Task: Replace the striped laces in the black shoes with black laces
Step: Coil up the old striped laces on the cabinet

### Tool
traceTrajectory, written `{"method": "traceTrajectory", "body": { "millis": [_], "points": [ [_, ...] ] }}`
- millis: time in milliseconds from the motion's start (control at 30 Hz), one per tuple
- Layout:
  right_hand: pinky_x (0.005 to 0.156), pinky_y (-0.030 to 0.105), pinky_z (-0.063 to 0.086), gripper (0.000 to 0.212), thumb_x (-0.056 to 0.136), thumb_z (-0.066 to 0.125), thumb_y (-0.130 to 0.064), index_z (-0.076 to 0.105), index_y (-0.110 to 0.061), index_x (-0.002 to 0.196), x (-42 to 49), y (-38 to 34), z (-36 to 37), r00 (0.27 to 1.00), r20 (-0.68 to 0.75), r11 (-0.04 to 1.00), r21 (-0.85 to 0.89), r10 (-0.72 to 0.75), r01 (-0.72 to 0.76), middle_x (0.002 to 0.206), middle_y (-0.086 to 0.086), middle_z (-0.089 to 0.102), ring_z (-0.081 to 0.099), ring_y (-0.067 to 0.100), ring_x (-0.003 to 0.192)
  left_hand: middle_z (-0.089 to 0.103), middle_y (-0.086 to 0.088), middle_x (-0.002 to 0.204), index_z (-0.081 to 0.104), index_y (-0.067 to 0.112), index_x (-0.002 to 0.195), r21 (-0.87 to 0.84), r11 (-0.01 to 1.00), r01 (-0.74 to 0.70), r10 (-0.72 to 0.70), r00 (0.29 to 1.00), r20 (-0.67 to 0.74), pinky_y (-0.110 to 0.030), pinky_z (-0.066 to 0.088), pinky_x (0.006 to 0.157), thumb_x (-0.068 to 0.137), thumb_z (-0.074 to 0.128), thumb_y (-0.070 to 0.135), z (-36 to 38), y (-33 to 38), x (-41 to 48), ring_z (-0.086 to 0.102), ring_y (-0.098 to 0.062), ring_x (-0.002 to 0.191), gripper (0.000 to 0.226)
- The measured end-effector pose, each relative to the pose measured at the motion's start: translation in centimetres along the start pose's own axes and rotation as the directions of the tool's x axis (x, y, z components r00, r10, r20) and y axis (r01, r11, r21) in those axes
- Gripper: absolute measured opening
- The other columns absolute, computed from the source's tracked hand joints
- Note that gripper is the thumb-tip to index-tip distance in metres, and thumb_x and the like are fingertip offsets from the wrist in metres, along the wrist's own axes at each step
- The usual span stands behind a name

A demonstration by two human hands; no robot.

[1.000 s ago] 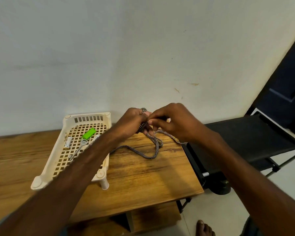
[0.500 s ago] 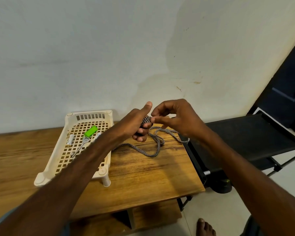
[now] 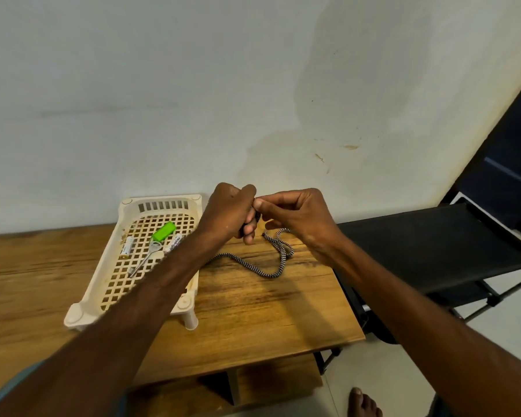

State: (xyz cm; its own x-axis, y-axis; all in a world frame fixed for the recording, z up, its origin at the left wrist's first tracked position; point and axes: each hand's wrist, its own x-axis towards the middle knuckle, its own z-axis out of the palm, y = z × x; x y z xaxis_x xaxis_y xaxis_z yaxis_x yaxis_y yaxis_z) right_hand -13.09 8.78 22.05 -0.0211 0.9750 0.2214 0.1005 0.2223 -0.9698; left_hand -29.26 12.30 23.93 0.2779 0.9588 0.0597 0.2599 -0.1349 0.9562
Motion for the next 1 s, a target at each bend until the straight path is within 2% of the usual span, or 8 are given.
{"method": "traceTrajectory", "body": {
  "millis": [133,267,467,567,600,667,833,1000],
  "points": [
    [0.068,0.024,0.06,0.013,0.091,0.075,-0.013,0.08,-0.008,0.102,-0.1,0.6,2.4,0.993,-0.114,0.995,0.094,-0.013,0.024,0.089,0.005,0.08,0.076,0.015,0.079,0.048,-0.002,0.034,0.053,0.005,0.047,0.101,0.994,-0.048,0.072,0.964,-0.255,-0.017,0.037,0.037,0.097,0.05,0.014,0.1,-0.4,0.1,0.045,-0.016,0.026,0.051],
    [0.07,0.026,0.061,0.015,0.09,0.076,-0.012,0.079,-0.007,0.103,0.1,0.9,4.0,0.985,-0.166,0.982,0.19,0.052,-0.02,0.09,0.007,0.08,0.076,0.018,0.08,0.058,-0.006,0.041,0.062,0.003,0.054,0.177,0.984,-0.019,0.082,0.93,-0.357,-0.021,0.043,0.039,0.094,0.056,0.016,-0.4,-0.7,0.2,0.052,-0.016,0.031,0.043],
    [0.067,0.026,0.061,0.017,0.088,0.078,-0.009,0.078,-0.008,0.105,0.8,0.9,6.5,0.985,-0.167,0.984,0.175,0.043,-0.013,0.09,0.004,0.08,0.078,0.021,0.083,0.071,-0.018,0.067,0.07,-0.001,0.071,0.229,0.971,0.065,0.025,0.929,-0.37,-0.026,0.049,0.053,0.093,0.062,0.021,-2.9,-0.7,1.0,0.06,-0.021,0.047,0.032],
    [0.07,0.027,0.062,0.019,0.09,0.076,-0.01,0.078,-0.013,0.108,1.8,0.5,7.7,0.991,-0.13,0.99,0.138,0.012,0.006,0.093,0.0,0.081,0.078,0.018,0.087,0.074,-0.015,0.092,0.07,0.004,0.099,0.207,0.977,0.047,0.042,0.914,-0.405,-0.037,0.06,0.075,0.101,0.057,0.029,-4.0,-1.0,1.2,0.071,-0.026,0.072,0.028],
    [0.07,0.026,0.062,0.018,0.091,0.075,-0.01,0.079,-0.013,0.108,2.3,0.3,8.2,0.994,-0.105,0.994,0.111,-0.003,0.015,0.093,-0.001,0.081,0.078,0.017,0.087,0.074,-0.013,0.095,0.069,0.006,0.108,0.215,0.975,0.052,0.043,0.909,-0.415,-0.035,0.061,0.073,0.103,0.055,0.031,-4.6,-1.1,1.3,0.072,-0.024,0.071,0.029],
    [0.068,0.023,0.061,0.018,0.091,0.075,-0.01,0.079,-0.011,0.108,3.1,0.0,9.1,0.996,-0.076,0.998,0.041,-0.049,0.053,0.093,0.0,0.08,0.078,0.015,0.084,0.074,-0.009,0.083,0.071,0.008,0.105,0.273,0.96,0.056,0.072,0.896,-0.438,-0.025,0.054,0.064,0.104,0.052,0.036,-6.0,-1.4,1.5,0.069,-0.014,0.059,0.034],
    [0.067,0.025,0.061,0.011,0.089,0.079,-0.011,0.081,-0.009,0.1,6.2,0.5,11.3,0.997,-0.081,0.999,-0.033,-0.005,0.002,0.088,0.003,0.08,0.077,0.015,0.08,0.07,-0.008,0.078,0.074,0.002,0.088,0.365,0.921,0.138,0.097,0.824,-0.558,-0.026,0.041,0.068,0.106,0.044,0.035,-10.0,-2.2,1.9,0.067,-0.021,0.073,0.048],
    [0.046,0.019,0.043,0.01,0.084,0.084,-0.014,0.082,-0.008,0.092,9.9,3.2,12.6,0.976,-0.088,0.965,-0.161,0.197,-0.209,0.084,0.004,0.078,0.061,0.006,0.06,0.07,-0.017,0.101,0.066,0.0,0.099,0.59,0.738,0.328,-0.05,0.898,-0.437,-0.032,0.047,0.073,0.095,0.06,0.022,-12.8,-4.2,1.8,0.068,-0.034,0.095,0.023]
  ]
}}
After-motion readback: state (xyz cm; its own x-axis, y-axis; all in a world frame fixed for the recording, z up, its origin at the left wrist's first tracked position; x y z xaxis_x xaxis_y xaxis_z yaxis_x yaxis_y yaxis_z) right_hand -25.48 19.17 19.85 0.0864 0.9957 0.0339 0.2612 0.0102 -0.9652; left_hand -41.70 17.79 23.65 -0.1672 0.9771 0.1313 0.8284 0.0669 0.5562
